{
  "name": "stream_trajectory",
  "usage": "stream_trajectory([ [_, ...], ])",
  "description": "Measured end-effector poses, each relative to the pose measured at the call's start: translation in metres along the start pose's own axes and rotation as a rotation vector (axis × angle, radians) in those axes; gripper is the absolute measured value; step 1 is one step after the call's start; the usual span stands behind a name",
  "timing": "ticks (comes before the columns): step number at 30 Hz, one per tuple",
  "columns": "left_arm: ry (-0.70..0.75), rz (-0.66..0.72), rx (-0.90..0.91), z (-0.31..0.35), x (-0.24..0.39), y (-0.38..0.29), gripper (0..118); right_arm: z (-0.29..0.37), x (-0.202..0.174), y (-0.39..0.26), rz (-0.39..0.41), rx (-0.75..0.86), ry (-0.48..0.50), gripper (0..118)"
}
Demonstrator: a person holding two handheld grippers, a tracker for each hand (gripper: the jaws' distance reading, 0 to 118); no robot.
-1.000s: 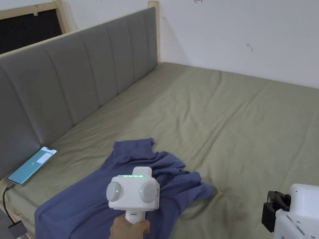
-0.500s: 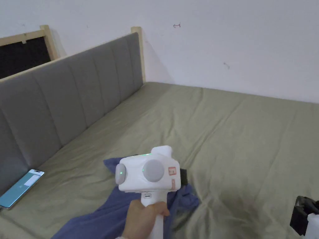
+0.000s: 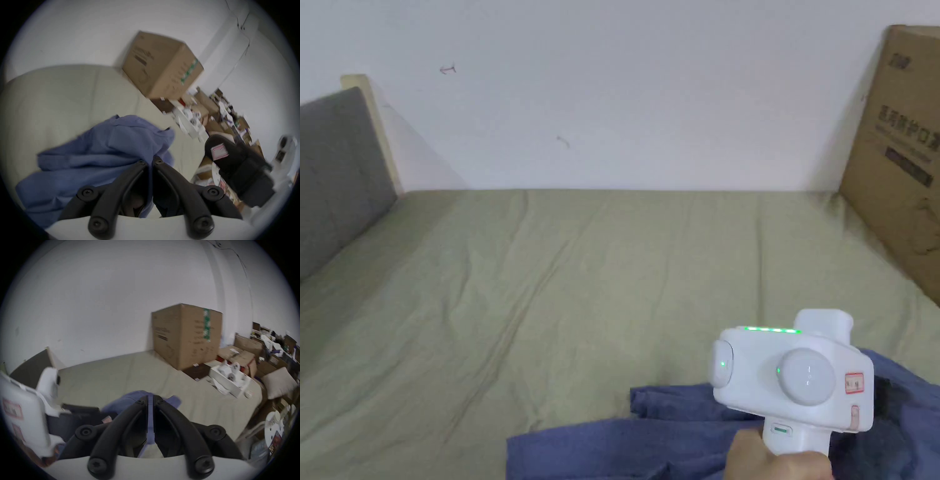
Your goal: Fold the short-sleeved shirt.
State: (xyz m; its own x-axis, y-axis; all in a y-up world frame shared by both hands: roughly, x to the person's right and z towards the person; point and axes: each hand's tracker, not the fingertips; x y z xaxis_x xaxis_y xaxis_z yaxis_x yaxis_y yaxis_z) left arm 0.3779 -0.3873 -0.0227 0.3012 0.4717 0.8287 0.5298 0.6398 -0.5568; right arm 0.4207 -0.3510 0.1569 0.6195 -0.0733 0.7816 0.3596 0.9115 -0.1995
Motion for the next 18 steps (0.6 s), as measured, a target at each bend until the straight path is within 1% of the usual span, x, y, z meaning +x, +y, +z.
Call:
stream_trajectory([
  [2,-0.014,0.031,-0.099,-0.031,0.002,-0.022,3,-0.002,0.019,-0.010,-0.028,-0.035,-0.018,8],
  [3,-0.012,0.023,-0.134,-0.042,0.000,-0.034,7,-0.002,0.026,-0.014,-0.039,-0.048,-0.043,8],
  [4,-0.006,0.028,-0.167,-0.048,-0.003,-0.043,19,-0.003,0.031,-0.018,-0.041,-0.053,-0.059,8],
  [5,0.023,0.035,-0.197,-0.054,-0.006,-0.051,53,-0.007,0.036,-0.020,-0.041,-0.063,-0.065,8],
  [6,0.067,0.033,-0.206,-0.055,-0.010,-0.057,78,-0.008,0.039,-0.022,-0.044,-0.072,-0.067,8],
  [7,0.082,0.044,-0.205,-0.052,-0.017,-0.061,93,-0.009,0.040,-0.024,-0.046,-0.074,-0.069,8],
  [8,0.078,0.054,-0.184,-0.045,-0.026,-0.063,100,-0.011,0.040,-0.025,-0.050,-0.077,-0.071,8],
  [9,0.089,0.075,-0.178,-0.037,-0.033,-0.061,100,-0.013,0.039,-0.026,-0.053,-0.080,-0.068,8],
  [11,0.116,0.097,-0.137,-0.013,-0.048,-0.055,98,-0.016,0.033,-0.027,-0.053,-0.090,-0.053,8],
  [12,0.129,0.083,-0.101,0.004,-0.057,-0.052,91,-0.017,0.028,-0.028,-0.046,-0.098,-0.042,8],
  [13,0.157,0.075,-0.077,0.019,-0.064,-0.052,70,-0.019,0.024,-0.029,-0.039,-0.099,-0.033,8],
  [14,0.207,0.073,-0.044,0.037,-0.073,-0.055,26,-0.020,0.018,-0.031,-0.032,-0.103,-0.020,8],
  [15,0.256,0.095,-0.042,0.051,-0.088,-0.058,0,-0.021,0.012,-0.033,-0.024,-0.110,-0.003,8],
  [18,0.378,0.192,-0.020,0.088,-0.131,-0.086,0,-0.026,-0.004,-0.040,0.004,-0.129,0.042,8],
])
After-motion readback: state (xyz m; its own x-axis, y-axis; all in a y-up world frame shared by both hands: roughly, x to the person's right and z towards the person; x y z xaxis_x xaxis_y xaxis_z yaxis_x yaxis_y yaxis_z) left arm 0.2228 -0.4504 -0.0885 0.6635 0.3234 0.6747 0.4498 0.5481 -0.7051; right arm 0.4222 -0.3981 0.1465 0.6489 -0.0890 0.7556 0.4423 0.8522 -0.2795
